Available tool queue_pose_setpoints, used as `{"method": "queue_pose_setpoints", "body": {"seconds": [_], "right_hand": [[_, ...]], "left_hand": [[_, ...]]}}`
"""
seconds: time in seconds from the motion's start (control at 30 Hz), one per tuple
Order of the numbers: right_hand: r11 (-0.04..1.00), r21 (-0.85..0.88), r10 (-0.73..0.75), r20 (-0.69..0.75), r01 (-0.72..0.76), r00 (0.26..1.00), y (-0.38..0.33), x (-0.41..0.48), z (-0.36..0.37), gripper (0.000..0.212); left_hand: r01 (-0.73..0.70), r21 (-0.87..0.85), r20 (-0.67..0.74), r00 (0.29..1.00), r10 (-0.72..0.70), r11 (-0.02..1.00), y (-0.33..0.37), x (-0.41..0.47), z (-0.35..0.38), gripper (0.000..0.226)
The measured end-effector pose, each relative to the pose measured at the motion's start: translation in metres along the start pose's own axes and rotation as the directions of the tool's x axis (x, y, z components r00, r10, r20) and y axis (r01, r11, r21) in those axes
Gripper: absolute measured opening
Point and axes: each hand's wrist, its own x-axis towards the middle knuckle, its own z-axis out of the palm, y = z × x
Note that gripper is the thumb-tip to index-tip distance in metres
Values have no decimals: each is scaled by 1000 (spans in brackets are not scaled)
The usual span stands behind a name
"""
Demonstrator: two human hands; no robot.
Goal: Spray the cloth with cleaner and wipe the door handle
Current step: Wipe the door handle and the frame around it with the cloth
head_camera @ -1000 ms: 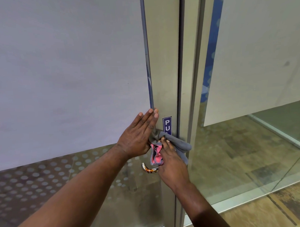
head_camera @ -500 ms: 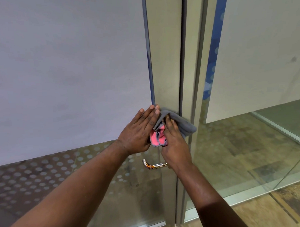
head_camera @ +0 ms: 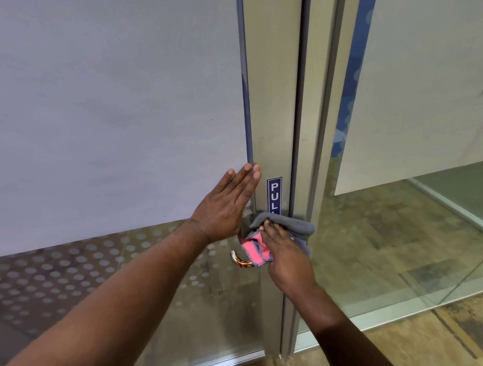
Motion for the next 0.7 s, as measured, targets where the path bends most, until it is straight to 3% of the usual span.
{"method": "queue_pose_setpoints", "body": {"seconds": [0.13,0.37,0.57,0.7], "right_hand": [[999,-37,-11,227,20,974,12,4,-11,74],[969,166,194,-62,-181,979,-11,-9,-24,70],[948,303,168,-218,-97,961,-33,18,-51,89],[940,321,193,-228,-114,954,-31,20,-50,85]], "left_hand": [[2,-21,10,1000,-2,1000,1,0,-3,77],[9,-32,41,999,-8,999,1,0,-5,81],[-5,-55,24,1000,6,998,0,-1,-4,89],[-12,-60,9,1000,13,998,0,-1,-3,87]]}}
